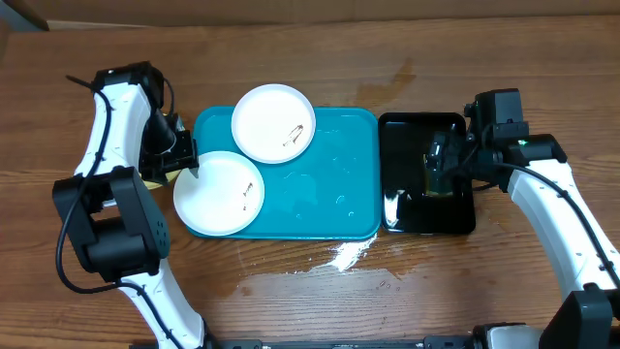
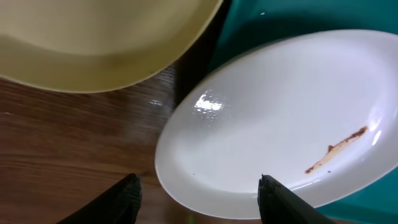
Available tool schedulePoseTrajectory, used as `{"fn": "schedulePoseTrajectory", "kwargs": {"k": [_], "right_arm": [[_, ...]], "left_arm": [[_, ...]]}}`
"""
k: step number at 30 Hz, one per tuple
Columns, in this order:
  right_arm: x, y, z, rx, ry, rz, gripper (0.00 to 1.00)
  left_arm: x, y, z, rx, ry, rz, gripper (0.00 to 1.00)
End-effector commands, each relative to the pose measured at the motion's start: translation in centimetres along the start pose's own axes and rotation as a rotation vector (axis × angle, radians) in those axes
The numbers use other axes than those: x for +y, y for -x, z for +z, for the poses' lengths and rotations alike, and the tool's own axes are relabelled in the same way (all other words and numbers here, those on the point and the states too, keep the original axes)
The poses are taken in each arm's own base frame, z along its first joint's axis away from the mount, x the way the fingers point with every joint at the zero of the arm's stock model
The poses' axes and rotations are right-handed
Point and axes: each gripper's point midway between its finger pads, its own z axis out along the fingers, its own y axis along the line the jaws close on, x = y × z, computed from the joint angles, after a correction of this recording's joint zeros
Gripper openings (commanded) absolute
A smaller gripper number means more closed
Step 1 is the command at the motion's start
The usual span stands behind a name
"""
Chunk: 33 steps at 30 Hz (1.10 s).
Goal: Clean dirty plates on tray and stack at the side
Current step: 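Swing the yellow plate left and set it on the table with left gripper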
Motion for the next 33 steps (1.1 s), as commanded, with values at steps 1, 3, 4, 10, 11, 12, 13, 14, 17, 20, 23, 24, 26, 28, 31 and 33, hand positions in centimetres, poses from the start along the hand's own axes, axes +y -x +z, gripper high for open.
{"fn": "schedulePoseTrajectory", "kwargs": {"k": [1, 3, 4, 10, 11, 12, 13, 14, 17, 20, 23, 24, 26, 28, 31, 33], "right_arm": [[0.1, 0.3, 0.0, -0.003, 0.006, 0.002, 1.0], [0.1, 0.3, 0.0, -0.004, 0.006, 0.002, 1.0], [0.1, 0.3, 0.0, -0.003, 0.006, 0.002, 1.0], [0.1, 0.3, 0.0, -0.004, 0.006, 0.002, 1.0], [0.1, 0.3, 0.0, -0.004, 0.006, 0.002, 1.0], [0.1, 0.3, 0.0, -0.003, 0.006, 0.002, 1.0], [0.1, 0.3, 0.0, -0.003, 0.006, 0.002, 1.0], [0.1, 0.3, 0.0, -0.004, 0.006, 0.002, 1.0], [0.1, 0.3, 0.0, -0.004, 0.006, 0.002, 1.0], [0.1, 0.3, 0.0, -0.004, 0.006, 0.002, 1.0], [0.1, 0.3, 0.0, -0.004, 0.006, 0.002, 1.0], [0.1, 0.3, 0.0, -0.003, 0.006, 0.002, 1.0], [0.1, 0.3, 0.0, -0.004, 0.006, 0.002, 1.0], [0.1, 0.3, 0.0, -0.004, 0.006, 0.002, 1.0], [0.1, 0.3, 0.0, -0.004, 0.006, 0.002, 1.0], [0.1, 0.3, 0.0, -0.004, 0.006, 0.002, 1.0]], "left_arm": [[0.9, 0.0, -0.7, -0.03, 0.031, 0.009, 0.61], [0.9, 0.1, -0.5, -0.032, 0.031, 0.024, 0.59], [0.9, 0.0, -0.2, -0.03, 0.033, 0.024, 0.58], [1.7, -0.3, 2.6, -0.015, 0.081, 0.023, 0.58], [1.8, -0.2, 2.9, -0.018, 0.08, 0.02, 0.58], [1.8, -0.1, 3.1, -0.022, 0.078, 0.016, 0.58], [1.7, -0.1, 3.3, -0.021, 0.074, 0.014, 0.57], [1.6, -0.1, 3.4, -0.021, 0.067, 0.015, 0.55], [0.4, -0.3, 3.4, -0.015, 0.001, 0.022, 0.38], [-0.7, -0.5, 3.4, -0.003, -0.065, 0.023, 0.34], [-1.5, -0.9, 3.3, 0.015, -0.112, 0.022, 0.34], [-1.9, -1.2, 3.3, 0.023, -0.129, 0.022, 0.33], [-2.5, -1.5, 3.2, 0.036, -0.156, 0.028, 0.31], [-3.4, -1.8, 3.1, 0.048, -0.181, 0.038, 0.31], [-4.3, -2.2, 3.1, 0.057, -0.172, 0.066, 0.35], [-4.6, -2.1, 3.2, 0.044, -0.139, 0.1, 0.39]]}}
